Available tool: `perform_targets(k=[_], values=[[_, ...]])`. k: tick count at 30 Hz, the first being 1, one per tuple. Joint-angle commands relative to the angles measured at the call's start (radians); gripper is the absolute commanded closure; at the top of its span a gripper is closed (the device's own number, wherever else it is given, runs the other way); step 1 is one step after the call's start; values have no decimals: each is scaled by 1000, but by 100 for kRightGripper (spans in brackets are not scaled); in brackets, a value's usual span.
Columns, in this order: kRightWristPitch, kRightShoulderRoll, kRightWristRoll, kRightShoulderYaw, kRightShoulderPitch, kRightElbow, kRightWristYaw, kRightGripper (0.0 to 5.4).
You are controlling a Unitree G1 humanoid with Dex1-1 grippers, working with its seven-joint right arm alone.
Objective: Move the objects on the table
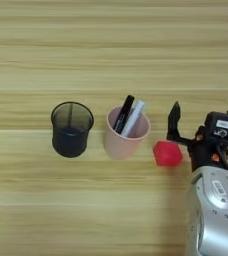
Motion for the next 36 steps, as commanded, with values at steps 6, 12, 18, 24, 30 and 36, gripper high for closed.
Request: perform_targets(k=[6,12,18,24,30,36], values=[[9,-10,9,30,37,-73,27,6],[11,-4,-1,52,51,-52,31,6],[13,3,-9,72,57,-28,36,6],[39,6,-12,84,58,-3,34,6],[67,5,-9,91,58,11,36,6],[86,4,-13,94,58,15,34,6]])
